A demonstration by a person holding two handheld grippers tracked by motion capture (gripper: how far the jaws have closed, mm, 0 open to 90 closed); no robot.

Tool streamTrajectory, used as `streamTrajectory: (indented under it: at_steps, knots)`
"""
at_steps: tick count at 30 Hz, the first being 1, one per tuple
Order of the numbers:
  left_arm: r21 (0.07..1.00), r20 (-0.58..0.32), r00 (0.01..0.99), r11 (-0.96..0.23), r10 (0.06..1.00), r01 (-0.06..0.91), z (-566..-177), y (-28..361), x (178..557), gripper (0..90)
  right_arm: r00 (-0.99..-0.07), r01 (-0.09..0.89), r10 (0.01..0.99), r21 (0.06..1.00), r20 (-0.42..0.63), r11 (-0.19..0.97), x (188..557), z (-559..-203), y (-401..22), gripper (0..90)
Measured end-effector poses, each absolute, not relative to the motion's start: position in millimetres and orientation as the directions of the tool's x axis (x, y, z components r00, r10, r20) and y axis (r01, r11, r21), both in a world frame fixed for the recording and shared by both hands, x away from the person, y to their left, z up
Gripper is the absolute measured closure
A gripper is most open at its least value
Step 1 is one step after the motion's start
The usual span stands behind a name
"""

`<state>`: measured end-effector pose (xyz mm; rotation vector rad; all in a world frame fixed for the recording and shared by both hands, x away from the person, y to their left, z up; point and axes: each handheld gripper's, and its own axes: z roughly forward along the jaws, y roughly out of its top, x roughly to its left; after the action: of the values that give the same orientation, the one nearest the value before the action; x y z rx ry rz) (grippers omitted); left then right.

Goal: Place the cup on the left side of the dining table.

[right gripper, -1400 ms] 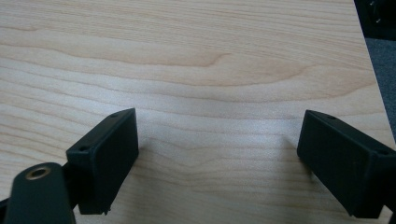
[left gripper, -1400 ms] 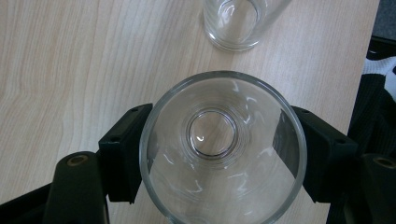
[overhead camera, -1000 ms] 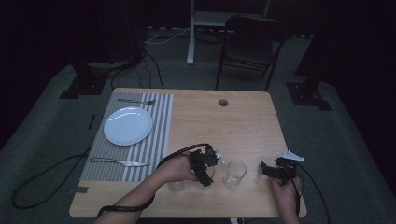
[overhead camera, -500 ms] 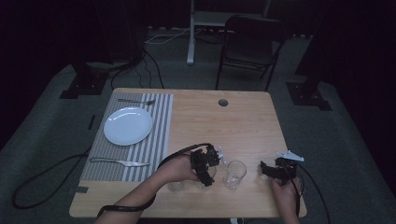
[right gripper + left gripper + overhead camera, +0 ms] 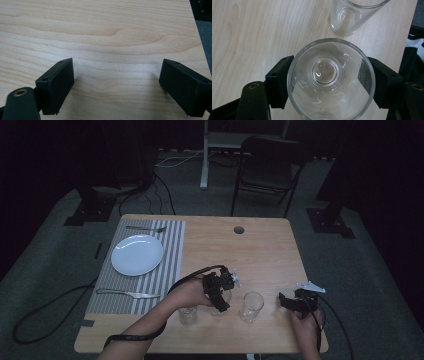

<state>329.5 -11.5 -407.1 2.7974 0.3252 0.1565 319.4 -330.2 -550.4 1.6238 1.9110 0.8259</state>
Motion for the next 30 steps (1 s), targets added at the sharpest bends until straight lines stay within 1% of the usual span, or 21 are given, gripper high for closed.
streamTrajectory:
  at_steps: [4, 9, 16, 17, 21, 26, 30]
  knots:
    - [0.326, 0.075, 0.963, -0.919, 0.257, 0.220, -404, -9, 335, 29.1, -0.168, 0.685, 0.986, 0.720, 0.012, 0.108, 319, -550, -330, 12.2]
    - [0.347, 0.078, 0.946, -0.898, 0.315, 0.271, -401, -2, 345, 29.1, -0.167, 0.685, 0.986, 0.720, 0.012, 0.107, 319, -550, -330, 12.2]
    - [0.344, 0.084, 0.931, -0.887, 0.356, 0.308, -401, 12, 356, 29.1, -0.167, 0.685, 0.986, 0.721, 0.012, 0.108, 319, -550, -330, 12.2]
    - [0.335, 0.092, 0.921, -0.883, 0.378, 0.328, -400, 20, 361, 29.1, -0.167, 0.685, 0.986, 0.721, 0.012, 0.108, 319, -550, -330, 12.2]
    - [0.335, 0.095, 0.910, -0.874, 0.403, 0.352, -399, 29, 366, 29.1, -0.167, 0.684, 0.986, 0.722, 0.012, 0.107, 319, -550, -330, 12.2]
    - [0.337, 0.103, 0.879, -0.848, 0.465, 0.409, -396, 48, 376, 29.1, -0.168, 0.684, 0.986, 0.721, 0.012, 0.108, 319, -550, -330, 12.2]
    - [0.330, 0.109, 0.863, -0.837, 0.493, 0.436, -393, 62, 379, 29.1, -0.167, 0.684, 0.986, 0.721, 0.012, 0.108, 319, -550, -330, 12.2]
